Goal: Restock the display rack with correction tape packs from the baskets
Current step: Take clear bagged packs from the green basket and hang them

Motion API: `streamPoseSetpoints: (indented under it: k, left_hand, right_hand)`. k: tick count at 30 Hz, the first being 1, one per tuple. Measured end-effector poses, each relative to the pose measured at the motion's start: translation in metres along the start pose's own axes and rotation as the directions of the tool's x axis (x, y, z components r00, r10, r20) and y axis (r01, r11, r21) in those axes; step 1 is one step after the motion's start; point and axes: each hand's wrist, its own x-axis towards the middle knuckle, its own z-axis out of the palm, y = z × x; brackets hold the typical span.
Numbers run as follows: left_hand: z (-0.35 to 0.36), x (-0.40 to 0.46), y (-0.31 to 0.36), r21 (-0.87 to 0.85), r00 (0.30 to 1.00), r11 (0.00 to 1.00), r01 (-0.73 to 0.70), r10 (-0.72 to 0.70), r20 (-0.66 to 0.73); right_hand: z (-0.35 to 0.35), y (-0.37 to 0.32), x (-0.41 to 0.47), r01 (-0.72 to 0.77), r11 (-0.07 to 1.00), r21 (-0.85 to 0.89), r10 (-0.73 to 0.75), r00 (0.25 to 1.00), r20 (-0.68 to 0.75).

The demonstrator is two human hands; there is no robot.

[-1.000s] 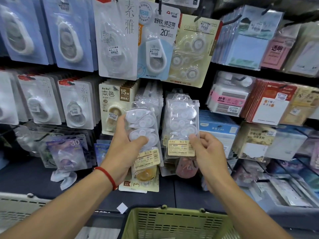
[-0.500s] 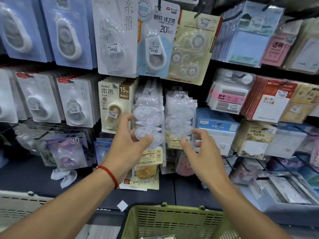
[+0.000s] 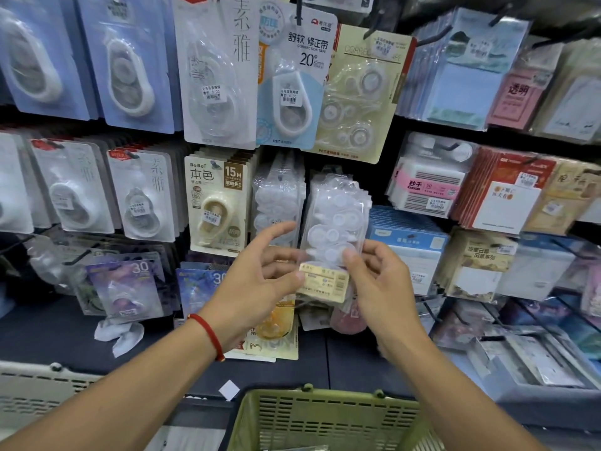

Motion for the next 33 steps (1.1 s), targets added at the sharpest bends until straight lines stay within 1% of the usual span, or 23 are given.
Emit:
streamPoseSetpoints:
  k: [2,4,7,13,17,18,19,20,21,22,23,24,25,26,27,28,31,33]
  left_hand:
    - [0.000,-0.001,0.001,0.018,1.000,1.000,-0.007,0.006,0.018]
    - [0.002,-0.001,0.002,0.023,1.000,1.000,-0.007,0.007,0.019]
    - [0.004,-0.002,0.004,0.003,1.000,1.000,-0.001,0.001,0.010]
    - [0.008,-0.002,0.007,-0.028,0.999,0.999,-0.029,0.030,0.020]
    - [0.009,0.000,0.005,-0.025,0.999,0.999,-0.022,0.023,0.030]
    - [0.010,0.002,0.004,-0.006,0.999,1.000,-0.017,0.017,0.034]
    - [0.009,0.003,0.002,0.044,0.999,0.999,-0.017,0.015,0.039]
    - [0.008,0.003,-0.001,0.134,0.999,0.991,-0.029,0.023,0.043]
    - [0.006,0.004,-0.004,0.256,0.998,0.965,-0.054,0.043,0.046]
    - [0.004,0.006,-0.007,0.387,0.996,0.918,-0.087,0.075,0.046]
    - [0.001,0.008,-0.009,0.505,0.992,0.854,-0.124,0.118,0.044]
    - [-0.003,0.012,-0.011,0.602,0.984,0.782,-0.162,0.170,0.043]
    - [-0.005,0.016,-0.012,0.682,0.974,0.704,-0.196,0.222,0.051]
    - [-0.006,0.020,-0.013,0.744,0.963,0.631,-0.222,0.260,0.066]
    - [-0.006,0.024,-0.015,0.782,0.958,0.578,-0.233,0.277,0.080]
    - [-0.005,0.028,-0.017,0.804,0.957,0.548,-0.233,0.276,0.089]
    - [-0.005,0.034,-0.027,0.829,0.960,0.504,-0.240,0.251,0.125]
    - [-0.008,0.037,-0.033,0.843,0.951,0.467,-0.267,0.269,0.152]
  right_hand:
    - [-0.002,-0.002,0.006,-0.028,0.999,0.036,0.029,0.999,-0.030]
    - [-0.004,-0.002,0.010,-0.036,0.999,0.021,0.037,0.999,-0.023]
    - [-0.004,-0.003,0.011,-0.002,1.000,-0.006,0.002,1.000,-0.006]
    - [-0.004,-0.006,0.012,0.026,1.000,-0.011,-0.026,0.998,-0.050]
    - [-0.006,-0.006,0.013,0.044,0.996,-0.081,-0.051,0.995,-0.081]
    - [-0.007,-0.005,0.013,0.046,0.988,-0.150,-0.058,0.996,-0.074]
    - [-0.009,-0.004,0.013,0.054,0.958,-0.282,-0.074,0.995,-0.061]
    - [-0.011,-0.001,0.012,0.079,0.883,-0.462,-0.111,0.993,-0.042]
    - [-0.013,0.003,0.010,0.130,0.768,-0.627,-0.169,0.986,-0.003]
    - [-0.014,0.005,0.009,0.218,0.642,-0.735,-0.255,0.965,0.063]
    - [-0.013,0.008,0.008,0.330,0.532,-0.780,-0.343,0.926,0.157]
    - [-0.011,0.010,0.009,0.429,0.441,-0.788,-0.399,0.880,0.256]
    - [-0.008,0.013,0.012,0.499,0.378,-0.780,-0.419,0.843,0.337]
    - [-0.004,0.016,0.017,0.534,0.338,-0.775,-0.407,0.825,0.392]
    - [0.002,0.020,0.023,0.542,0.314,-0.780,-0.374,0.825,0.423]
    - [0.008,0.023,0.028,0.531,0.299,-0.793,-0.334,0.836,0.435]
    - [0.026,0.036,0.045,0.463,0.302,-0.834,-0.226,0.884,0.409]
    - [0.036,0.044,0.061,0.431,0.302,-0.851,-0.187,0.902,0.390]
